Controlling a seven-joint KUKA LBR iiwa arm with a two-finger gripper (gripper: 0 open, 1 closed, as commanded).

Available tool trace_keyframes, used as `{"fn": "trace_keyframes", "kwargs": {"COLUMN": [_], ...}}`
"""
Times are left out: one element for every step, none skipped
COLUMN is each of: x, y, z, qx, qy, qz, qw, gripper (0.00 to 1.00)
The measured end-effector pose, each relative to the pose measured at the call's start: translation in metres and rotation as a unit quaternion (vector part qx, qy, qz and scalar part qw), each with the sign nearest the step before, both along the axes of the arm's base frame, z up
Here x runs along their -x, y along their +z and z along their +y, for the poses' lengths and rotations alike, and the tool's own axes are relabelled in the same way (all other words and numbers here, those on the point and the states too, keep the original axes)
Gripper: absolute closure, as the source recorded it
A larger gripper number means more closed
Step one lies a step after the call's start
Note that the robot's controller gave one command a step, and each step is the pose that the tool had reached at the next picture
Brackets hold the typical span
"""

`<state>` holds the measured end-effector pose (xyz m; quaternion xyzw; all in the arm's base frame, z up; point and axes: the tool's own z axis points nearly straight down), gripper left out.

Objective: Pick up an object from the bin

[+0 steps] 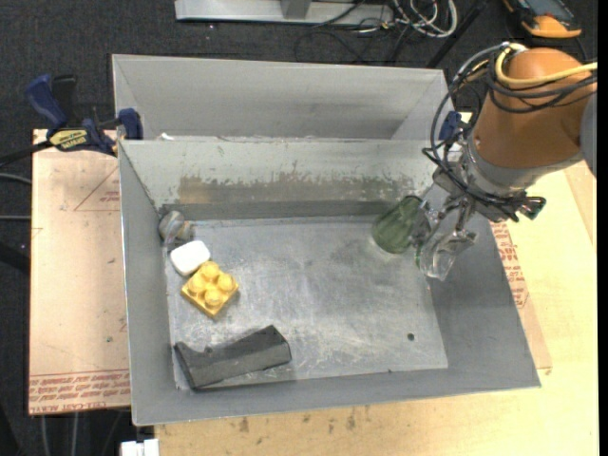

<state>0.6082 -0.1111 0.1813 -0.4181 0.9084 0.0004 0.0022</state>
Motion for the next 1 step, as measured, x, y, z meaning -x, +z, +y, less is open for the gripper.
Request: {"fn": "trace_keyframes", "kwargs": {"x": [-0.0034], "y": [0.0485], "z": [0.0016], "qx": [0.000], "qy": [0.009], "qz": [0.0031], "qw": [1.0000], "gripper": [1.00]}}
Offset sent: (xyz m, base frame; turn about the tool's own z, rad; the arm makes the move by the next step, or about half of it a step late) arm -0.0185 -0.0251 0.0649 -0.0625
